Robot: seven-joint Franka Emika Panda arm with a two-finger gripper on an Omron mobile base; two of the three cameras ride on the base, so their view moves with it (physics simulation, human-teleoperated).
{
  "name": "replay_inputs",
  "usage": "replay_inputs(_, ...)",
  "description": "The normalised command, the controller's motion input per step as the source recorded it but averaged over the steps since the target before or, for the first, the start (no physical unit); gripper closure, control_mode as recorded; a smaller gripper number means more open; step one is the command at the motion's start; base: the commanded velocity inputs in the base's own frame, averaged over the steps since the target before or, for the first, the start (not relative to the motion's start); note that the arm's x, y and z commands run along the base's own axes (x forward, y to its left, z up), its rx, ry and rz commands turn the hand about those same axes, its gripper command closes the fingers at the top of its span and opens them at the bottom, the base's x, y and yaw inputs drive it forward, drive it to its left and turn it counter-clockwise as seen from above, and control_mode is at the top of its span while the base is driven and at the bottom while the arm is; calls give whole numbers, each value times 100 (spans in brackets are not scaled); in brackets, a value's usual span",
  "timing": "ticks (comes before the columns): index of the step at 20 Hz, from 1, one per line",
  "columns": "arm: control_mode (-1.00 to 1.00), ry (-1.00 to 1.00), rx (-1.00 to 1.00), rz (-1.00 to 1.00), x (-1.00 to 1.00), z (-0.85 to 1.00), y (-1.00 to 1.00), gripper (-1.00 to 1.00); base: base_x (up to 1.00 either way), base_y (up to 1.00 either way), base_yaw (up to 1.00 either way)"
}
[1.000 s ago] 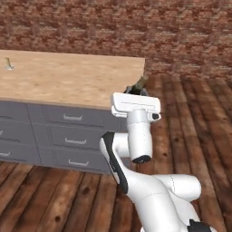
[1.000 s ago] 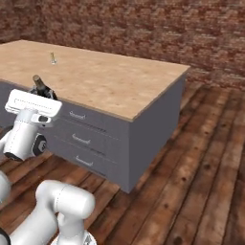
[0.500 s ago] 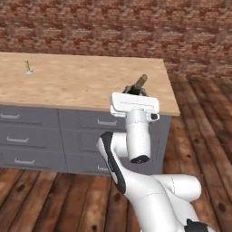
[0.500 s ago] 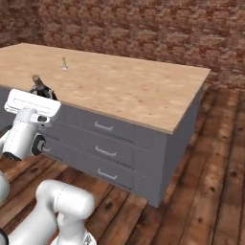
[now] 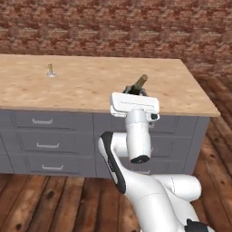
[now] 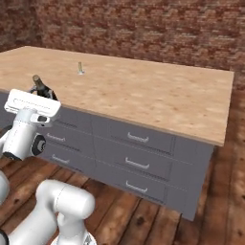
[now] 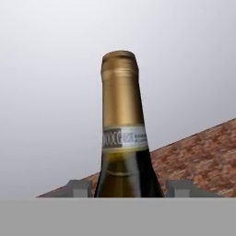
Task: Open the cabinet directly in front. Then move the wine and the mug to the dining counter with the candle on it.
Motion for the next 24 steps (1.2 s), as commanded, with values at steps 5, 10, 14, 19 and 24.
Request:
replay_inputs(5, 100, 0, 0, 0, 0, 0, 0, 100, 31, 100, -11)
replay_inputs(10, 100, 0, 0, 0, 0, 0, 0, 100, 28, 100, -8)
replay_inputs(14, 100, 0, 0, 0, 0, 0, 0, 100, 31, 100, -6)
replay_inputs(19, 100, 0, 0, 0, 0, 0, 0, 100, 54, 47, -14)
replay_inputs(24, 100, 0, 0, 0, 0, 0, 0, 100, 96, 17, -8)
